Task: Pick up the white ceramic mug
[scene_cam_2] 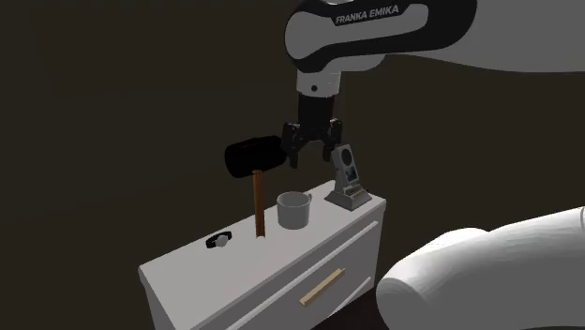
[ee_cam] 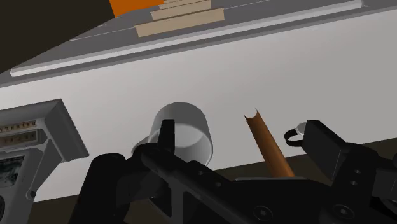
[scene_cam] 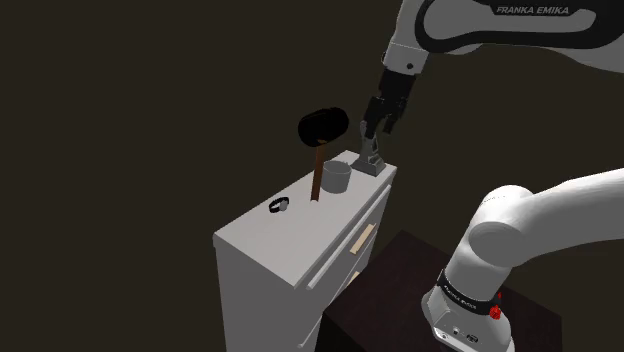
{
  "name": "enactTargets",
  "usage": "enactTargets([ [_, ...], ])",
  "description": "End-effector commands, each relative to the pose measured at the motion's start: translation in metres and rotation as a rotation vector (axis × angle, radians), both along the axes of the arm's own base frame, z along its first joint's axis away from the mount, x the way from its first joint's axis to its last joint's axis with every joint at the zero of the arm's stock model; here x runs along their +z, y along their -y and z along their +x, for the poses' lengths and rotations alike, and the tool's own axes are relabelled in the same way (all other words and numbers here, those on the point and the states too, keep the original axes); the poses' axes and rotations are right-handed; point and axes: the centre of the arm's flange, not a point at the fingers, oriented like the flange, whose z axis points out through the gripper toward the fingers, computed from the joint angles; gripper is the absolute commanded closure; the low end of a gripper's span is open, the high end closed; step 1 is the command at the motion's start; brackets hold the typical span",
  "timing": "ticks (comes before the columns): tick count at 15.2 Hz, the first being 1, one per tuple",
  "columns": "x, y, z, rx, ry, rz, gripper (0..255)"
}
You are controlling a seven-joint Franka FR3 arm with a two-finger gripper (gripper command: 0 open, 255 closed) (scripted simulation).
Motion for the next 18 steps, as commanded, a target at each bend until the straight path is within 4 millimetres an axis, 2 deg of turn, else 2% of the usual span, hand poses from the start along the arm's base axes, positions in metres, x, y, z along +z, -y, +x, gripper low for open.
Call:
enactTargets([
  [1, 0.0, 0.0, 0.0, 0.0, 0.0, 0.0, 0],
  [13, -0.116, -0.004, 0.121, 0.013, -0.088, -0.038, 0],
  [18, -0.162, -0.005, 0.164, 0.018, -0.122, -0.052, 0],
])
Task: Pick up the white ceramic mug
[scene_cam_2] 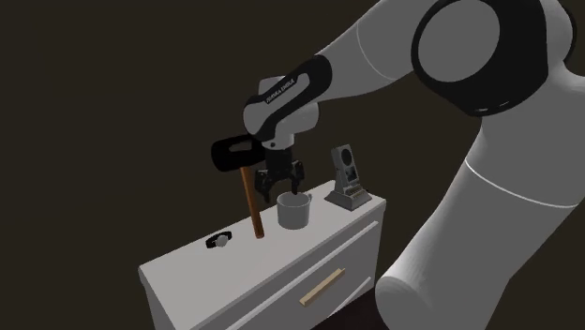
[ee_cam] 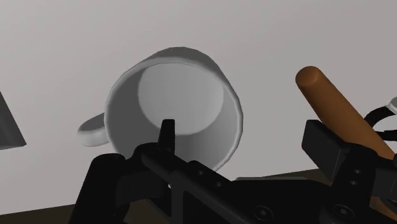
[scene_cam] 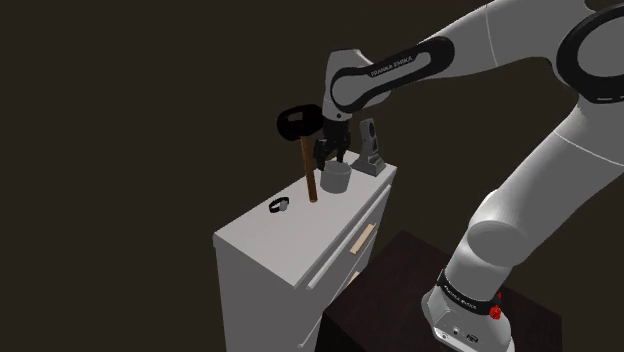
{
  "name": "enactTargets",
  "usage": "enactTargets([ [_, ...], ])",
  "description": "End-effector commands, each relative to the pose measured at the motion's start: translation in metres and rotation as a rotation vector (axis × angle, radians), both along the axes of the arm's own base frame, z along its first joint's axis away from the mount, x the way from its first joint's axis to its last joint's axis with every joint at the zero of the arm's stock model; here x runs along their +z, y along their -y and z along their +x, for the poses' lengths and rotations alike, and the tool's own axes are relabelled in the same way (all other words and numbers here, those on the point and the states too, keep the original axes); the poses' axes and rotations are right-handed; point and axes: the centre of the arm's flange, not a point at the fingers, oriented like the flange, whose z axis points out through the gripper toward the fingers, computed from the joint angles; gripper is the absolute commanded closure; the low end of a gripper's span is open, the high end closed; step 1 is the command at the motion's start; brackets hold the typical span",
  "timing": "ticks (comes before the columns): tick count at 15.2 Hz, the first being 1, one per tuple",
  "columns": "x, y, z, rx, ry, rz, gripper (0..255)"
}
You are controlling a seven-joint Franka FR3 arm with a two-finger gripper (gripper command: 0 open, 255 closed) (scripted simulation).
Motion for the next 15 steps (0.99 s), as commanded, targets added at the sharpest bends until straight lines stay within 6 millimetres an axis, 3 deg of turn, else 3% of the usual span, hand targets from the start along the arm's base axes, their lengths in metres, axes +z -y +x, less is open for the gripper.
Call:
enactTargets([
  [1, -0.017, -0.002, 0.008, 0.007, -0.015, -0.003, 0],
  [9, -0.052, -0.002, 0.008, 0.007, -0.015, -0.003, 0],
  [10, -0.052, -0.001, 0.007, 0.008, -0.015, -0.003, 255],
  [12, -0.043, -0.001, 0.007, 0.008, -0.016, -0.003, 255],
  [15, -0.047, -0.004, 0.007, 0.007, -0.015, -0.004, 255],
])
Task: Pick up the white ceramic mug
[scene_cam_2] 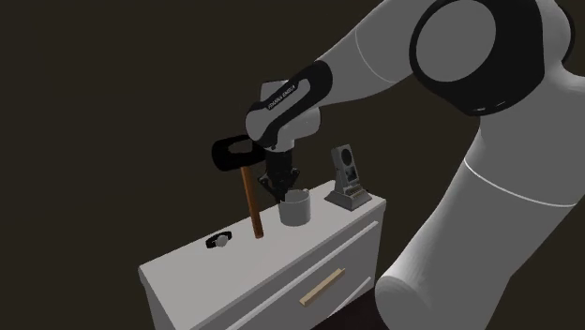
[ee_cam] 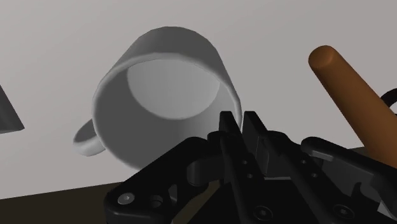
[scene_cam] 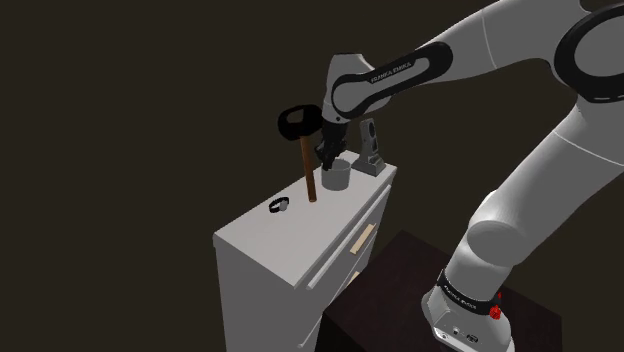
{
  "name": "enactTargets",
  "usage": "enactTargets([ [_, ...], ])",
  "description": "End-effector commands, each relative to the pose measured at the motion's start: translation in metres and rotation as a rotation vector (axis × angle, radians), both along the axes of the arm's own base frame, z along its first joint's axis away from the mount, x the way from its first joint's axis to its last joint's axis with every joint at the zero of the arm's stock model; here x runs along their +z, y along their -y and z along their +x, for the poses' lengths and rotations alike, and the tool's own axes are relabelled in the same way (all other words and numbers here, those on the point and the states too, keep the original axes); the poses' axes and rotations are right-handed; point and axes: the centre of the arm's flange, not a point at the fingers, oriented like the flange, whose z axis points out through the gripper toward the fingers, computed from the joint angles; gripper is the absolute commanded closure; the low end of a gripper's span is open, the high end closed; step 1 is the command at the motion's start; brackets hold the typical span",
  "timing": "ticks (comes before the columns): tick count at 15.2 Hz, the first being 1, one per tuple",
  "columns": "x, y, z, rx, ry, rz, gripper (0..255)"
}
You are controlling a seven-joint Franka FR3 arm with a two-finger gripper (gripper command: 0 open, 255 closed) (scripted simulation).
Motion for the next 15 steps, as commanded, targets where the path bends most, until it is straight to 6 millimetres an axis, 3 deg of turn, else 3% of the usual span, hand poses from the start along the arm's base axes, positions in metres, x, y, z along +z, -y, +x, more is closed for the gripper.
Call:
enactTargets([
  [1, -0.042, -0.004, 0.005, 0.014, -0.086, 0.001, 255],
  [3, -0.042, -0.008, 0.012, 0.013, -0.086, 0.001, 255],
  [4, -0.045, -0.006, 0.003, 0.014, -0.086, 0.002, 255],
  [15, 0.013, -0.006, 0.003, 0.014, -0.086, 0.002, 255],
])
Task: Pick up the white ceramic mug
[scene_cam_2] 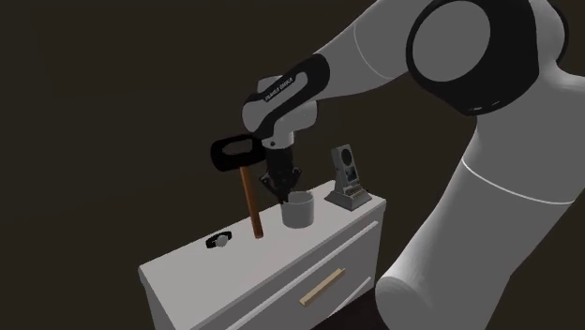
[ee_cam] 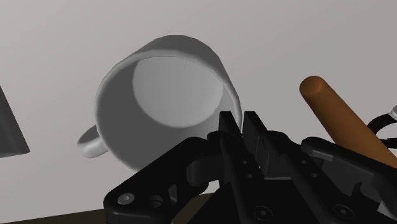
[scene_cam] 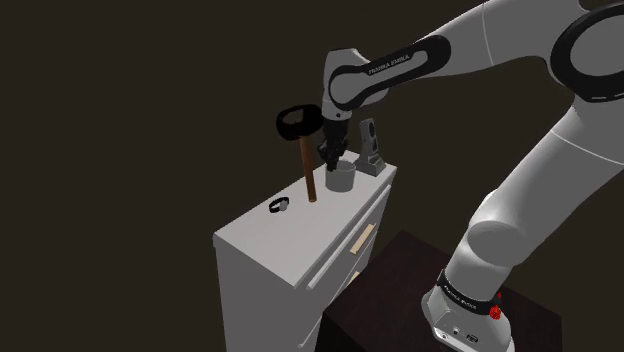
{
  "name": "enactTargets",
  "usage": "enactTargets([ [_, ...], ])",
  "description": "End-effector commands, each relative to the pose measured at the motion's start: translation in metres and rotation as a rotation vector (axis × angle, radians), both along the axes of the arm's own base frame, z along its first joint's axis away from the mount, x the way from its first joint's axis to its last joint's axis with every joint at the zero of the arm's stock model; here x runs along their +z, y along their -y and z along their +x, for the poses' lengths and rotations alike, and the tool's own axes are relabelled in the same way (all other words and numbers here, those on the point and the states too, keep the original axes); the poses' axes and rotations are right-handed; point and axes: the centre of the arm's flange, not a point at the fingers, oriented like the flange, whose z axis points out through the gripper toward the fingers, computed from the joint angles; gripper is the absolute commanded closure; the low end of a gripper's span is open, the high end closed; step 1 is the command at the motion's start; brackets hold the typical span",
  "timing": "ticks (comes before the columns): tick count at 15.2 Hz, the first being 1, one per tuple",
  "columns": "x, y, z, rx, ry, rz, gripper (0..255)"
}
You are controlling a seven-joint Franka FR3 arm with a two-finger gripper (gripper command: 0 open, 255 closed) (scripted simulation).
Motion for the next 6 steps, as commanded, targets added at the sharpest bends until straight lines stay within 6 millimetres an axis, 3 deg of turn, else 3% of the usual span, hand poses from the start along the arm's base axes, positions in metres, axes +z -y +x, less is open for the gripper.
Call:
enactTargets([
  [1, 0.012, -0.004, 0.005, 0.008, 0.029, 0.002, 255],
  [6, 0.029, -0.004, 0.005, 0.008, 0.029, 0.002, 255],
])
